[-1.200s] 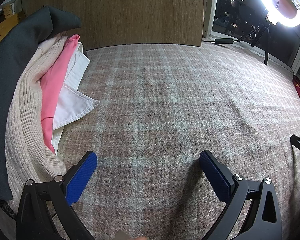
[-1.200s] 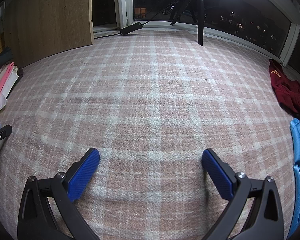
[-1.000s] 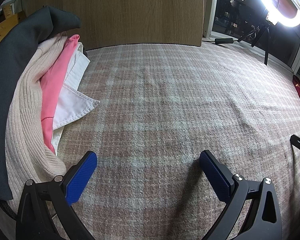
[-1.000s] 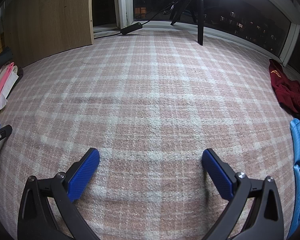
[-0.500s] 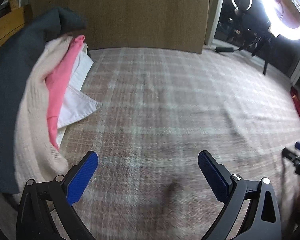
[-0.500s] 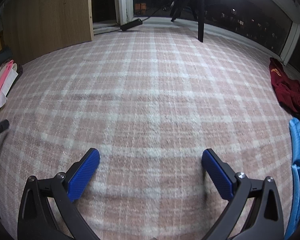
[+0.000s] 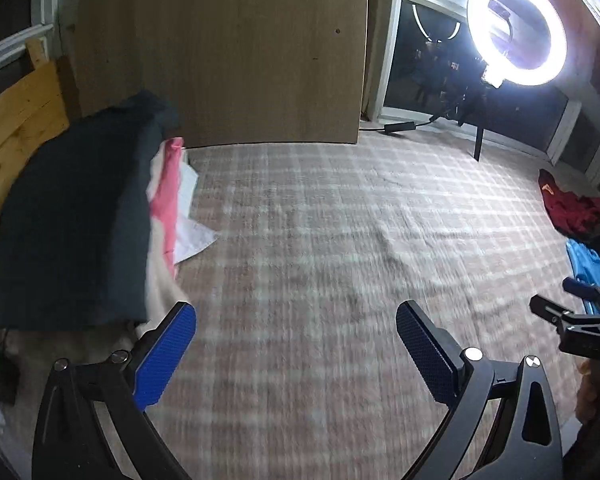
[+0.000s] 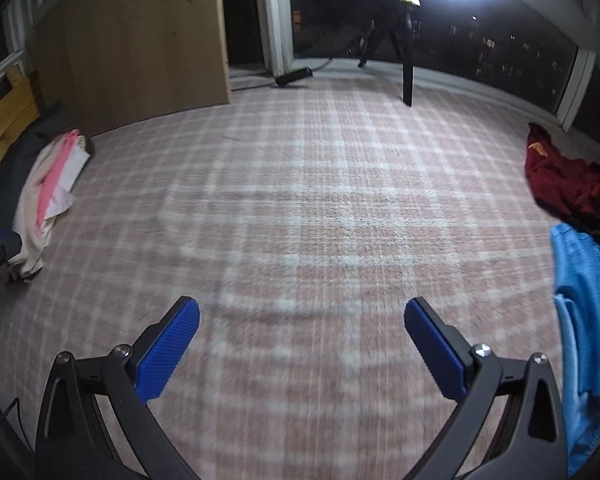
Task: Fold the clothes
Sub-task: 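Move both tools toward the clothes heap beside the blue shirt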
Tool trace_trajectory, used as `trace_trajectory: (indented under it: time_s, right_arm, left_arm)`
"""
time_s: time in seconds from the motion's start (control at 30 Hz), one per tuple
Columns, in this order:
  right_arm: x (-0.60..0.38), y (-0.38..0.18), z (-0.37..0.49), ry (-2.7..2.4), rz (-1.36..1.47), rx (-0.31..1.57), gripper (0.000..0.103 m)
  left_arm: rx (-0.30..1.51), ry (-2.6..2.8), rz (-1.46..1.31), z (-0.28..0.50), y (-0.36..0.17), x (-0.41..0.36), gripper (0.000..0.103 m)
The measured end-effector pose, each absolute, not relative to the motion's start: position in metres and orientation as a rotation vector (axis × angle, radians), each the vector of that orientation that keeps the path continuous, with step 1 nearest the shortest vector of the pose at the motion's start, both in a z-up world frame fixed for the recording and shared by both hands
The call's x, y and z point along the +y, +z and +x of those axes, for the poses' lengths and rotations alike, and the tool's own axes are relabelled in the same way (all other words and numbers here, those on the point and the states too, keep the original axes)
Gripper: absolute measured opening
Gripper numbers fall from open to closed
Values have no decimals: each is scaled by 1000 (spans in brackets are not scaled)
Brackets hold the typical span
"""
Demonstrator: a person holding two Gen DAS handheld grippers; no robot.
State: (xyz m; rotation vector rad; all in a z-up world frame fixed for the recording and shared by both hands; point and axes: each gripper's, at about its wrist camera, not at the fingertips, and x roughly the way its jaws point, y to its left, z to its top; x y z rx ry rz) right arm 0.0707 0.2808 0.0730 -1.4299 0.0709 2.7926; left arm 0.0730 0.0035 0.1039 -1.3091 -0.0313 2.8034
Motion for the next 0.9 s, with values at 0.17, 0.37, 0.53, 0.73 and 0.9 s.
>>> trace_trajectory:
  time_s: [0.17,0.37,0.53,0.73,0.9]
  right_arm:
    - [269,99,104,2822,-1374,37,103]
    - [256,147,135,2863,-1215,40,103]
    - [252,174,154,2863,-1119,69,103]
    - [245,191,172,2804,-1037,53,103]
    - [241,202,188,2738,-977,68,103]
  left_arm:
    - [-28,2820,-1257,98,124,-4,101]
    - [62,2867,-1099,117,165,-11,101]
    - [103,2844,-1001,123,188,-9,101]
    - [170,2796,-930,124,201,-1,101]
    - [225,2755,-872,125,212,6,101]
